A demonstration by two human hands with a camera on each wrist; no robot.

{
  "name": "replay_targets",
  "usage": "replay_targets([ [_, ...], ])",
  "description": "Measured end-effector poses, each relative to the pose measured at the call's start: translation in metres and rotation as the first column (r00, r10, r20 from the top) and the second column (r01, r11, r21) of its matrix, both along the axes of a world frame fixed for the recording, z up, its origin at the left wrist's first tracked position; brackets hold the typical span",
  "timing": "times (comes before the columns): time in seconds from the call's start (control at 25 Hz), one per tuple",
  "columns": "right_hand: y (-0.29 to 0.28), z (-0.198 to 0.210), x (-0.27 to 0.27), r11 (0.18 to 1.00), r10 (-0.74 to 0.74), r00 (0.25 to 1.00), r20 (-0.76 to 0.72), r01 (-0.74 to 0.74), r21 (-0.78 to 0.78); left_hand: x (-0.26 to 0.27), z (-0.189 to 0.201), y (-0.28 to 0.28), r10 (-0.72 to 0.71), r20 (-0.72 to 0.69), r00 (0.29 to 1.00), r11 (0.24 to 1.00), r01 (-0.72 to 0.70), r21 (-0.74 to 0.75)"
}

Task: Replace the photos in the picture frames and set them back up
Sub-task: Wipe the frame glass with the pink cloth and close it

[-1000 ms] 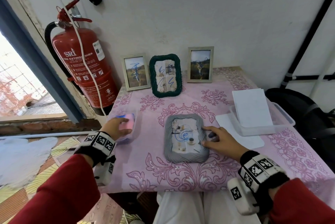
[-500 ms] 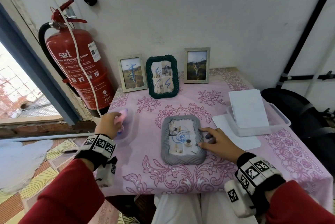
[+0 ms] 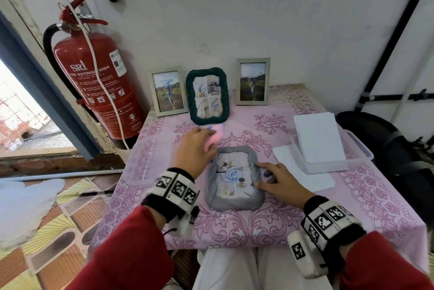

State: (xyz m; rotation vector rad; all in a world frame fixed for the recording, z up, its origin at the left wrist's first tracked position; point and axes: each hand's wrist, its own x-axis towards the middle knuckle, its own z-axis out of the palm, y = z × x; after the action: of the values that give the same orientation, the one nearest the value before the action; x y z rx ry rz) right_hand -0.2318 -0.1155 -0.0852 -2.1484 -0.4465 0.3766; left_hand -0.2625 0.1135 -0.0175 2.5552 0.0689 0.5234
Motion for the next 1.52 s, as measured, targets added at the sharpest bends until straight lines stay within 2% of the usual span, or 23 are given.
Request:
replay_targets([
  [0.08, 0.0, 0.0, 0.001, 1.0, -0.002, 1.0, -0.003, 0.002, -0.002, 0.005, -0.017, -0.017, -0.044, -0.112, 0.993, 0.999, 0.047, 0.023],
  [0.12, 0.0, -0.001, 0.001, 1.0, -0.008, 1.0, -0.008, 0.008, -0.001, 0.007, -0.027, -0.024, -0.086, -0.228, 0.97, 0.989, 0.11, 0.095],
  [0.2, 0.0, -0.001, 0.001, 1.0, -0.015, 1.0, -0.015, 0.015, -0.002, 0.009, -0.043, -0.035, -0.124, -0.461, 0.879, 0.93, 0.265, 0.256],
  [0.24, 0.001, -0.001, 0.001, 1.0, -0.013, 1.0, -0.015, 0.013, -0.005, 0.01, -0.048, -0.036, -0.119, -0.5, 0.858, 0.92, 0.285, 0.27],
  [0.36, 0.001, -0.001, 0.001, 1.0, -0.013, 1.0, -0.012, 0.012, -0.008, 0.009, -0.047, -0.028, -0.165, -0.474, 0.865, 0.956, 0.258, 0.138],
  [0.52, 0.001, 0.0, 0.0, 1.0, -0.011, 1.0, -0.005, 0.01, -0.029, 0.006, -0.041, -0.014, -0.274, -0.528, 0.804, 0.938, 0.345, 0.039],
  [0.6, 0.001, 0.005, -0.001, 0.999, 0.02, 0.999, -0.027, -0.021, -0.049, 0.004, -0.039, -0.005, -0.3, -0.453, 0.839, 0.947, 0.32, -0.035],
  [0.68, 0.002, 0.013, 0.0, 0.985, 0.077, 0.995, -0.07, -0.087, -0.151, 0.0, -0.036, 0.006, -0.257, -0.361, 0.896, 0.966, 0.247, -0.074],
  [0.72, 0.004, 0.018, 0.002, 0.961, 0.106, 0.992, -0.072, -0.121, -0.247, -0.003, -0.035, 0.012, -0.23, -0.365, 0.902, 0.973, 0.221, -0.066],
  [0.8, 0.015, 0.032, 0.006, 0.912, 0.145, 0.988, 0.045, -0.116, -0.393, -0.006, -0.036, 0.023, -0.211, -0.48, 0.852, 0.973, 0.23, -0.019],
  [0.88, 0.037, 0.044, 0.009, 0.908, 0.233, 0.941, 0.245, -0.12, -0.403, -0.009, -0.042, 0.027, -0.199, -0.61, 0.767, 0.964, 0.264, 0.016],
  [0.92, 0.049, 0.047, 0.012, 0.899, 0.3, 0.907, 0.295, -0.166, -0.404, -0.011, -0.045, 0.029, -0.195, -0.641, 0.742, 0.966, 0.259, 0.005],
  [0.96, 0.06, 0.048, 0.014, 0.873, 0.371, 0.88, 0.297, -0.222, -0.433, -0.013, -0.048, 0.03, -0.195, -0.655, 0.73, 0.969, 0.245, -0.017],
  [1.08, 0.079, 0.041, 0.027, 0.735, 0.511, 0.847, 0.15, -0.34, -0.586, -0.015, -0.052, 0.035, -0.223, -0.669, 0.709, 0.968, 0.242, -0.067],
  [1.28, 0.088, 0.037, 0.039, 0.716, 0.557, 0.799, 0.224, -0.327, -0.617, -0.014, -0.053, 0.035, -0.223, -0.674, 0.704, 0.964, 0.264, -0.043],
  [1.4, 0.092, 0.033, 0.025, 0.686, 0.624, 0.744, 0.242, -0.372, -0.625, -0.014, -0.05, 0.033, -0.217, -0.676, 0.704, 0.965, 0.261, -0.038],
  [1.52, 0.075, 0.026, 0.007, 0.634, 0.702, 0.644, 0.303, -0.372, -0.678, -0.013, -0.044, 0.03, -0.192, -0.694, 0.694, 0.961, 0.276, 0.011],
])
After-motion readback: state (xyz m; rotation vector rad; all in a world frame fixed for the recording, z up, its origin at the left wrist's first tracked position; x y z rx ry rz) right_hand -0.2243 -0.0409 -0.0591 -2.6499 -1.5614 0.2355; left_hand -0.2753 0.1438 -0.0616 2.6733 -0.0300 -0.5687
